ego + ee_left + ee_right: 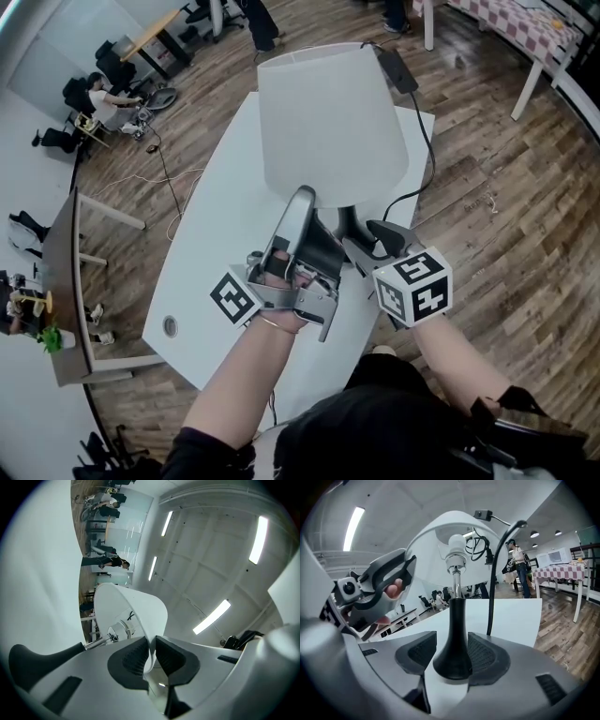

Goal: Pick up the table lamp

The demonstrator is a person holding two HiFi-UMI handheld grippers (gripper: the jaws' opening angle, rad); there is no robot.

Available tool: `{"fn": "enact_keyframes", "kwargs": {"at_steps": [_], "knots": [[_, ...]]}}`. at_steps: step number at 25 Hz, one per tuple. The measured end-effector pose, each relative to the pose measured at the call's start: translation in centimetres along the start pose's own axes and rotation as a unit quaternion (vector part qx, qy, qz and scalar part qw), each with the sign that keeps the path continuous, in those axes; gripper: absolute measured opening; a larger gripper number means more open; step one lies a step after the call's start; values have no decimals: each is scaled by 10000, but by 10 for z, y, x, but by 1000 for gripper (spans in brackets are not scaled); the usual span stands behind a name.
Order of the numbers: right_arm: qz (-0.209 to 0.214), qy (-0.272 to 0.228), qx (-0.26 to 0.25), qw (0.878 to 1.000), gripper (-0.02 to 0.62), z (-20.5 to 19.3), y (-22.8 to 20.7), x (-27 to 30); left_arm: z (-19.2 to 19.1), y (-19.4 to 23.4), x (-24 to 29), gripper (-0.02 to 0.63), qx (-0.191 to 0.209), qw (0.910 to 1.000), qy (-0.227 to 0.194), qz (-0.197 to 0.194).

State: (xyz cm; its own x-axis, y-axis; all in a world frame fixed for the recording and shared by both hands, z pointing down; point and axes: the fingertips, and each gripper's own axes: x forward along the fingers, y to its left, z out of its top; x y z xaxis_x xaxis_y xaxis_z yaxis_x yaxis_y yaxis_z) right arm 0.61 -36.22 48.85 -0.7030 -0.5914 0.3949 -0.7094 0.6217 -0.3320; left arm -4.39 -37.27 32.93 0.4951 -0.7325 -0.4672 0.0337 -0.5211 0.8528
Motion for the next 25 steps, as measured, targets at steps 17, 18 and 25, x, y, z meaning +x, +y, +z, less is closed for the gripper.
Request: {"fn": "enact_keyframes", "kwargs": {"at_steps": [17,18,25], "knots": [[-400,12,9,9992,204,-2,-21,38,-1,6,5,48,87,9998,-13,155],[-385,-6,10,9993,202,-2,-20,38,-2,5,4,48,77,9998,-11,158],[-317,-44,-121,9994,186,-1,-20,36,-6,1,2,43,139,9998,117,104]]}}
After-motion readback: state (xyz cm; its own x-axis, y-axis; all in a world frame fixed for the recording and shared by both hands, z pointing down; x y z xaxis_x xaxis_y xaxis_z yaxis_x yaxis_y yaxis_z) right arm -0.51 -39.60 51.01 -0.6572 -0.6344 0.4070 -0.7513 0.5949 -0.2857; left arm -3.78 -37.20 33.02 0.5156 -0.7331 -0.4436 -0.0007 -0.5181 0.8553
